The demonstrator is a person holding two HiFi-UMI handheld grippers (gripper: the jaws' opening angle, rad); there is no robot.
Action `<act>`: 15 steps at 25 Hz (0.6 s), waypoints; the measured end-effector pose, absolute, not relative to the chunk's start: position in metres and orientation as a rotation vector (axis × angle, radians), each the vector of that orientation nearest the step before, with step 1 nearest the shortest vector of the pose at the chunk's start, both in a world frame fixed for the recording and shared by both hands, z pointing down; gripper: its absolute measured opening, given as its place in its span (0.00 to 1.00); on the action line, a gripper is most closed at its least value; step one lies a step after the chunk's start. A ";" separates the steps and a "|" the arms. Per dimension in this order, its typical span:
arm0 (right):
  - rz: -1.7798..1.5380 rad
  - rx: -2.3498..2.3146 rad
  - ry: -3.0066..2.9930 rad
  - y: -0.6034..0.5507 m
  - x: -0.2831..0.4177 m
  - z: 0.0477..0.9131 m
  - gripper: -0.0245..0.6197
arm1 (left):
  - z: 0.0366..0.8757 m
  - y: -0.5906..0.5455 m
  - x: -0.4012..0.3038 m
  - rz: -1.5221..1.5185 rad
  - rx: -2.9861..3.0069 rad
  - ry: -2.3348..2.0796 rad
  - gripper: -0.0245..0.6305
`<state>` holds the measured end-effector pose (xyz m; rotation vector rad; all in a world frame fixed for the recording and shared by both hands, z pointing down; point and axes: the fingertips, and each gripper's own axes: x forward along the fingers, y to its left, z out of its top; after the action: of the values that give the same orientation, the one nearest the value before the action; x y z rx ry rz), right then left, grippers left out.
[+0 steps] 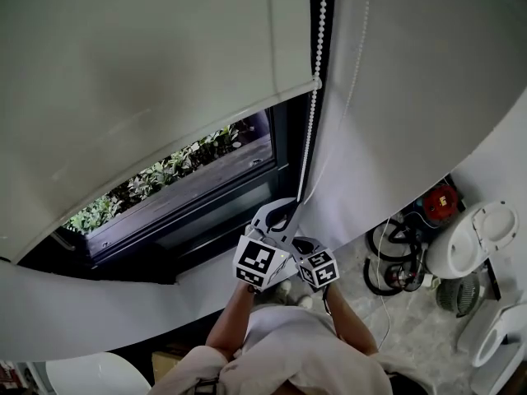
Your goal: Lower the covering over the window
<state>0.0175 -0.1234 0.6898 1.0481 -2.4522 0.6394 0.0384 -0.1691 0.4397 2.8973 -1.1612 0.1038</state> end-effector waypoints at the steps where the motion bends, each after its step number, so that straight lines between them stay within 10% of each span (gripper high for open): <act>1: 0.643 1.045 -2.446 -0.123 0.018 0.693 0.04 | 0.442 -0.169 0.039 0.106 2.893 -1.161 0.06; 15: 0.684 1.004 -2.361 -0.105 0.023 0.727 0.05 | 0.503 -0.163 0.042 0.249 2.818 -1.135 0.06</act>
<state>0.0232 -0.1050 0.7272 1.0039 -2.3607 0.6844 0.0421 -0.1628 0.5034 2.8182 -1.1352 0.2490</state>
